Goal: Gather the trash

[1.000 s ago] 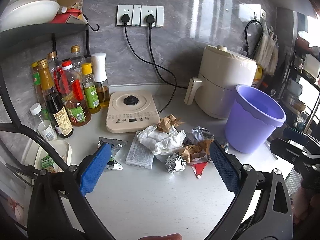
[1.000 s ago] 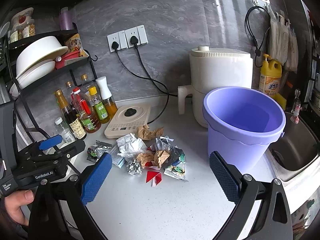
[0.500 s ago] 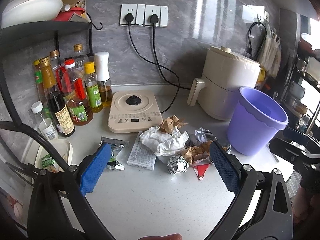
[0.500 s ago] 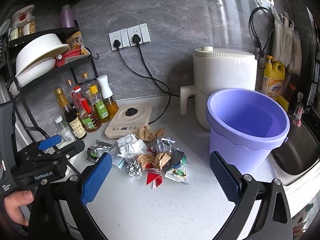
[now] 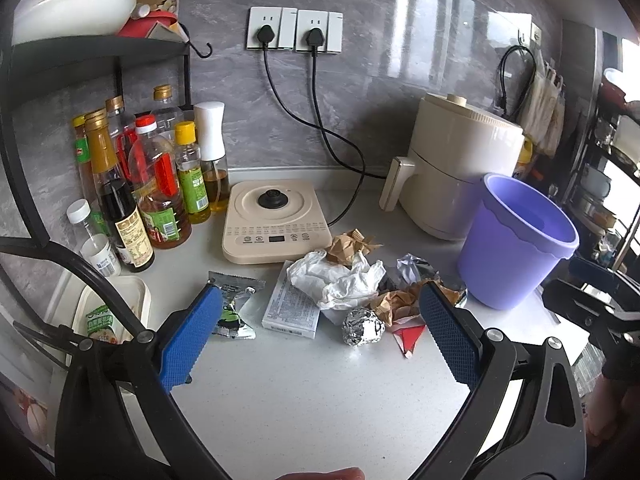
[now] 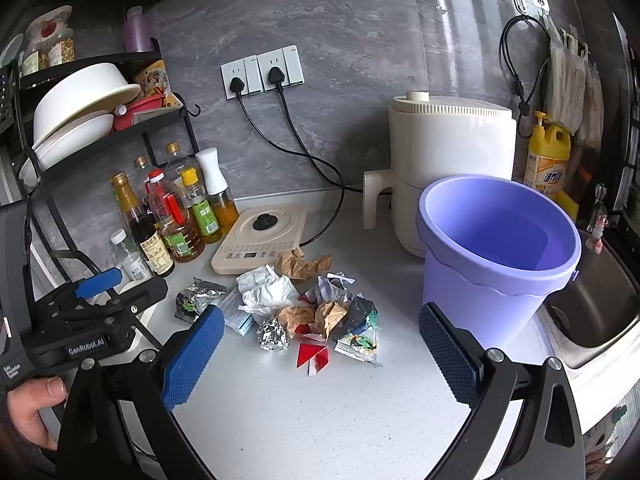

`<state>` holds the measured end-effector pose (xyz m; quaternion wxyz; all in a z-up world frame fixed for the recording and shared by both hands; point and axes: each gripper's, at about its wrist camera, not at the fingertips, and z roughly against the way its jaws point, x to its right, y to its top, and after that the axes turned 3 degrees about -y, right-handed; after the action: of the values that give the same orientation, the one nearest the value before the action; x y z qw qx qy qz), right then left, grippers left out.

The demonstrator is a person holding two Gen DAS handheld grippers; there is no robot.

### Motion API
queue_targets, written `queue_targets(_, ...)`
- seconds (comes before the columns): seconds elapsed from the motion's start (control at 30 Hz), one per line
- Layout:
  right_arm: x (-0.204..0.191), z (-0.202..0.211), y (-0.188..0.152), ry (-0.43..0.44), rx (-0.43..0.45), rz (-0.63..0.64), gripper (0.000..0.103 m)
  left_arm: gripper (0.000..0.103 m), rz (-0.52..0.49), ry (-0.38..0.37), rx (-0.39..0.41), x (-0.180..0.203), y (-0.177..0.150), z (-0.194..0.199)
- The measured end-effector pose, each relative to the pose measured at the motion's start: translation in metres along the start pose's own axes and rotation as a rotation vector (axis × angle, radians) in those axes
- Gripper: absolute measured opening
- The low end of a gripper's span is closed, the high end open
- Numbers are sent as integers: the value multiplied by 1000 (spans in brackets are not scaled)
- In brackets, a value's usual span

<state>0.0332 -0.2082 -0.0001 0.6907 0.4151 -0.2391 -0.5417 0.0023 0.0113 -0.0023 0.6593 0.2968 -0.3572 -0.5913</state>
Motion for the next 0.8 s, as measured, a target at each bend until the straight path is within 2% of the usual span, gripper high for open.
queue_targets(0.37, 0, 8, -1, -17, 6, 10, 96, 97, 10, -4, 10, -3, -3, 2)
queue_targets(0.8, -1, 5, -3, 11, 1, 16, 96, 97, 14, 5, 8, 1, -7, 4)
